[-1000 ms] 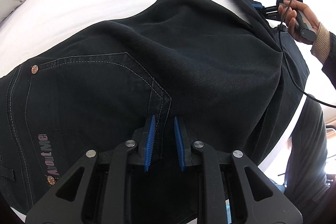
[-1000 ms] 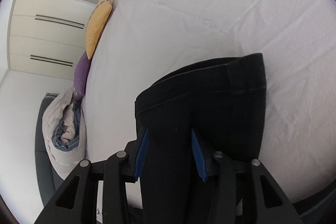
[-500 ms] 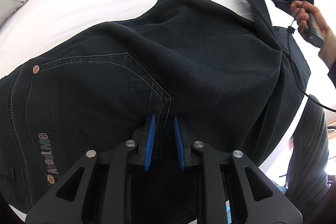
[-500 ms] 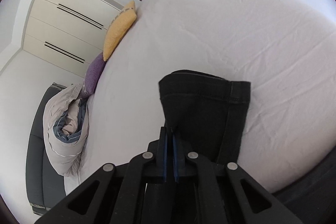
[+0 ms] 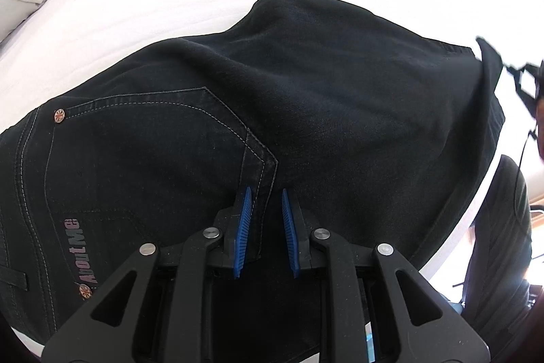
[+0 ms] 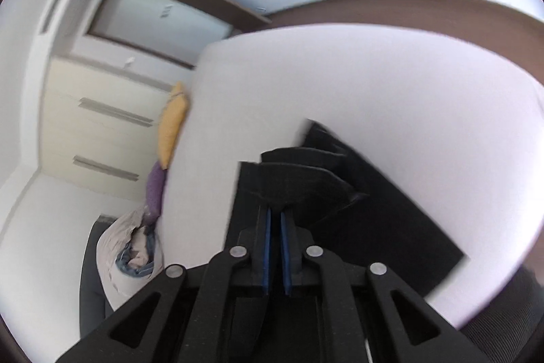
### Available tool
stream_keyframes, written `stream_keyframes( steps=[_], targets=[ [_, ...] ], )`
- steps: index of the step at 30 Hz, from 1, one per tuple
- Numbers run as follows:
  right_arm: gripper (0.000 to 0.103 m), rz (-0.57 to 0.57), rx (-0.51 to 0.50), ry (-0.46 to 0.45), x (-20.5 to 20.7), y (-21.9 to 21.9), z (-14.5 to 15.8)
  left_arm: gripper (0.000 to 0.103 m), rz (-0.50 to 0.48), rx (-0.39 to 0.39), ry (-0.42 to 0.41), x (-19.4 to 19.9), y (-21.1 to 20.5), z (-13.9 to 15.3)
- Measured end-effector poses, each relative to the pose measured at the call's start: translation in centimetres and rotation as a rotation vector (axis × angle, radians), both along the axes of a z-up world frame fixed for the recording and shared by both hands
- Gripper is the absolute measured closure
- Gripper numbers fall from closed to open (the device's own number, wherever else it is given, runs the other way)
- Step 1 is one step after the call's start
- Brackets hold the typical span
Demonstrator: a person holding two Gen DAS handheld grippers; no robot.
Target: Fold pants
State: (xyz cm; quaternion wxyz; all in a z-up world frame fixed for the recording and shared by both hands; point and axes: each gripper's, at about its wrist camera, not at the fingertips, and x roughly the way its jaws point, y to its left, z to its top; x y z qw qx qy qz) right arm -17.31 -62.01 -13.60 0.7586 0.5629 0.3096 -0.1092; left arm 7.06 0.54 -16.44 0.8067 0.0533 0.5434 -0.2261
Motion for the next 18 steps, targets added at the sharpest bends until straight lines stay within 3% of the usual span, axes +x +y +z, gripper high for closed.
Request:
stream_keyframes(
  steps=[2,4,8,9,11,13,14,16,18],
  targets=[
    [0.091,-0.075,0.056,0.070,-3.6,-0.8,-2.2,0.085,-0.001,0.014,-0.007,-0.1,-0.3,0.0],
    [0.090,-0.083,-0.023,0.090,-5.9,-0.5,-1.7,0.085,0.001,0.027,-0.013,-0.2,-0.6,-0.1],
    [0.088,0.004,-0.084,0.064,-5.3,0.9,0.6,0.085,-0.002,0.052,-0.019,-0.4,-1.2,-0.1],
    [0.084,0.021,-0.089,0.049,-4.6,1.2,1.2,0.085,-0.002,0.057,-0.020,-0.5,-1.4,-0.1],
    [0.061,0.064,-0.050,0.007,-3.1,1.6,1.9,0.085,-0.002,0.062,-0.020,-0.5,-1.6,-0.1],
    [0.056,0.101,-0.044,-0.022,-1.1,2.4,2.7,0.085,0.003,0.061,-0.022,-0.7,-1.8,0.0],
    [0.054,0.116,-0.063,-0.007,0.0,2.8,3.0,0.085,0.006,0.060,-0.024,-0.7,-1.8,0.0],
    [0.047,0.153,-0.144,0.115,2.8,3.8,3.4,0.085,0.008,0.059,-0.029,-0.9,-1.9,-0.1],
    [0.045,0.196,-0.162,0.223,5.3,4.7,3.0,0.085,0.010,0.057,-0.030,-1.1,-1.9,-0.1]
  ],
)
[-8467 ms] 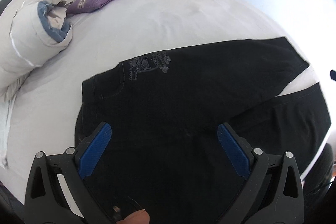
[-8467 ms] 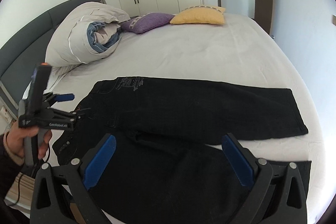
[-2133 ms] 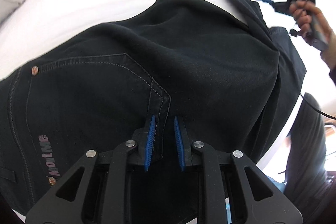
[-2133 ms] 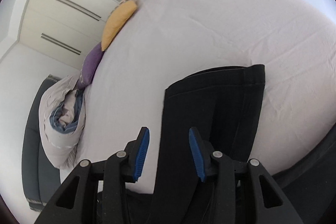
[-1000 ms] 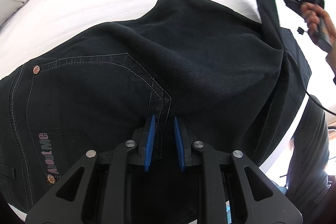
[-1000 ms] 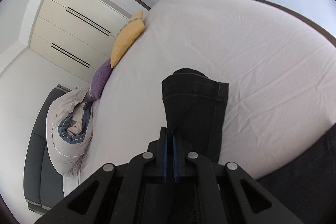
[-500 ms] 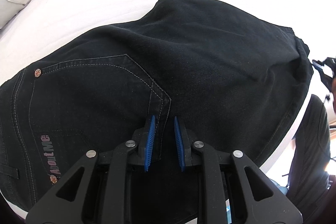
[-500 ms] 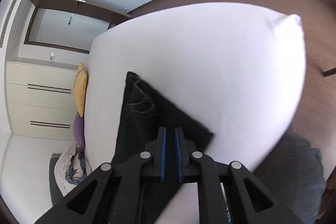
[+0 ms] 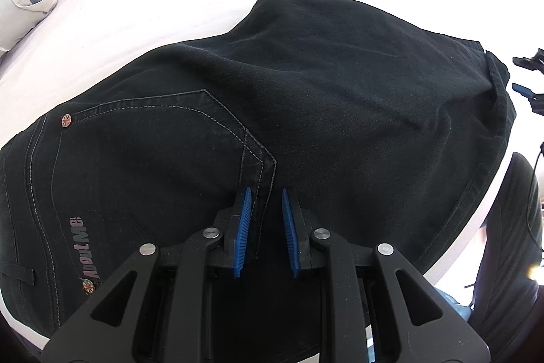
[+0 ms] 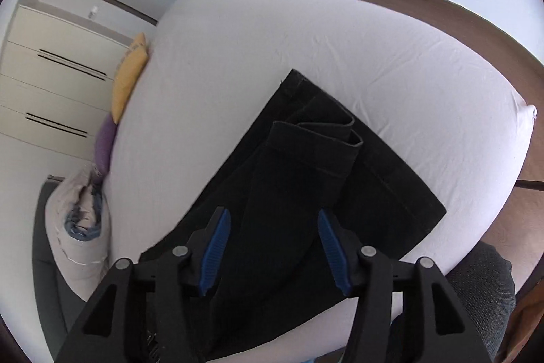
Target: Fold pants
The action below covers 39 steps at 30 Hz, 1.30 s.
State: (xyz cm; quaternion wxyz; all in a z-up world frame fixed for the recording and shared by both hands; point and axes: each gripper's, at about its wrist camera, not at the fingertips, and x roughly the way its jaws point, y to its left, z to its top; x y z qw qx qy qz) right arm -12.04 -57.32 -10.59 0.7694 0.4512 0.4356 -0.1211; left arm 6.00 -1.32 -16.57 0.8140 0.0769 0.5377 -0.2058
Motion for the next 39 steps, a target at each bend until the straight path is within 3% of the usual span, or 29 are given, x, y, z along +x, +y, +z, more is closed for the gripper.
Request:
stream_keyframes(
  steps=[4,10,12,14,15,21,22,23,25,28,30,32,34,39],
  targets=[
    [0.040,0.015,-0.100,0.171,3.0,2.0,-1.0,0.085,-0.002,-0.004,-0.008,-0.2,0.2,0.0],
    [0.035,0.109,-0.331,0.299,6.6,5.2,-2.0,0.085,-0.003,-0.028,-0.020,-0.6,1.2,-0.1],
    [0.045,0.137,-0.367,0.314,7.0,5.8,-2.6,0.085,-0.006,-0.036,-0.023,-0.7,1.5,-0.2],
    [0.083,0.153,-0.361,0.282,6.3,5.6,-2.3,0.085,-0.003,-0.047,-0.024,-0.8,1.9,-0.2],
    [0.090,0.153,-0.331,0.263,5.6,5.3,-2.2,0.085,-0.002,-0.051,-0.025,-0.8,2.1,-0.2],
    [0.094,0.056,-0.234,0.177,-2.1,2.2,-1.6,0.085,-0.004,-0.052,-0.028,-0.9,2.6,0.1],
    [0.093,0.056,-0.226,0.189,-3.4,1.9,-1.8,0.085,-0.004,-0.051,-0.028,-0.9,2.6,0.1],
    [0.082,0.057,-0.217,0.206,-4.5,1.5,-2.0,0.085,-0.003,-0.050,-0.028,-0.9,2.7,0.1],
    [0.074,0.010,-0.243,0.247,-7.2,0.1,-1.8,0.085,-0.003,-0.043,-0.027,-0.9,2.6,0.1],
    [0.072,-0.069,-0.291,0.254,-10.0,-2.4,-0.6,0.085,-0.004,-0.027,-0.026,-0.9,2.5,0.2],
    [0.069,-0.058,-0.237,0.170,-11.0,-4.6,-0.4,0.085,-0.004,-0.016,-0.025,-0.9,2.4,0.2],
    [0.048,-0.024,-0.162,0.023,-10.8,-6.5,-0.1,0.085,-0.003,-0.007,-0.024,-0.8,2.1,0.5],
    [0.035,0.008,-0.159,-0.084,-9.4,-8.1,0.1,0.085,0.000,0.001,-0.023,-0.8,2.2,0.6],
    [0.035,0.136,-0.120,-0.152,-4.6,-9.8,-1.1,0.085,0.005,0.021,-0.016,-0.6,1.2,0.9]
  ],
)
